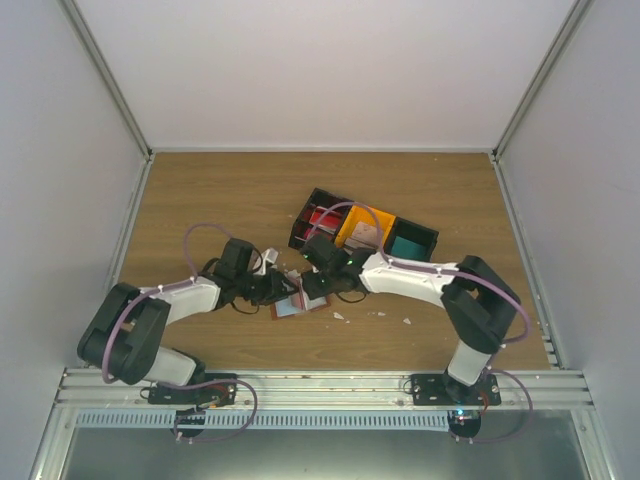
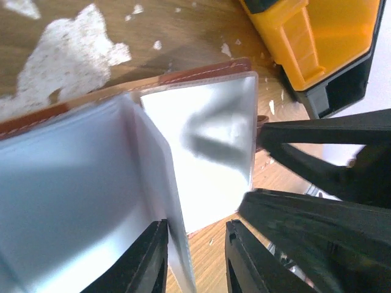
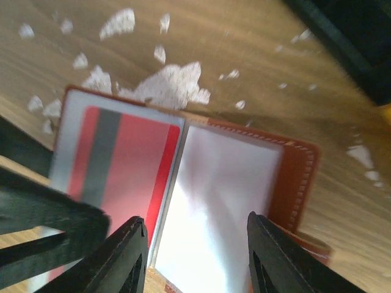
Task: Put the credit cards into the card holder
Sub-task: Insert the credit card into the card holder.
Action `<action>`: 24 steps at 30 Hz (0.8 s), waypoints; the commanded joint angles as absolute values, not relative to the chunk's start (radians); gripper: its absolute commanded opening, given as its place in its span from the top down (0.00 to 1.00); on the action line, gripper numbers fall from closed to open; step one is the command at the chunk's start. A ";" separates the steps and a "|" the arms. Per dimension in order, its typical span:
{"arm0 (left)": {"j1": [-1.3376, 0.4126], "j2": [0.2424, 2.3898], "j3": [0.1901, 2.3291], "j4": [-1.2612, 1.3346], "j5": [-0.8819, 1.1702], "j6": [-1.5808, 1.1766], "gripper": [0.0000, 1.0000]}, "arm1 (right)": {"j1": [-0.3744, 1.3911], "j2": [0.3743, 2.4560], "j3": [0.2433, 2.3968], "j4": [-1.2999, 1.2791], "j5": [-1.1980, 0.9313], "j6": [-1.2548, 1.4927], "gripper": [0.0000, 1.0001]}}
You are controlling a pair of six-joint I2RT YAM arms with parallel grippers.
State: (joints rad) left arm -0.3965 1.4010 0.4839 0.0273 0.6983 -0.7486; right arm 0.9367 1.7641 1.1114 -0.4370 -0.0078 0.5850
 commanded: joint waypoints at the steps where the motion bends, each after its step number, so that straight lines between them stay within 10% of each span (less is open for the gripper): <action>1: -0.417 1.439 0.544 0.102 0.741 -0.734 0.69 | 0.928 1.651 1.075 -0.420 0.111 0.665 0.53; 24: -0.530 1.705 0.779 -0.112 0.580 -0.667 0.60 | 0.769 1.365 0.859 -0.355 0.095 0.672 0.46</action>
State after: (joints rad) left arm -0.5171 1.6787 0.7422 -0.0711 0.6224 -0.7025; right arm 0.8047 1.4200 0.8528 -0.3813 0.1009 0.7101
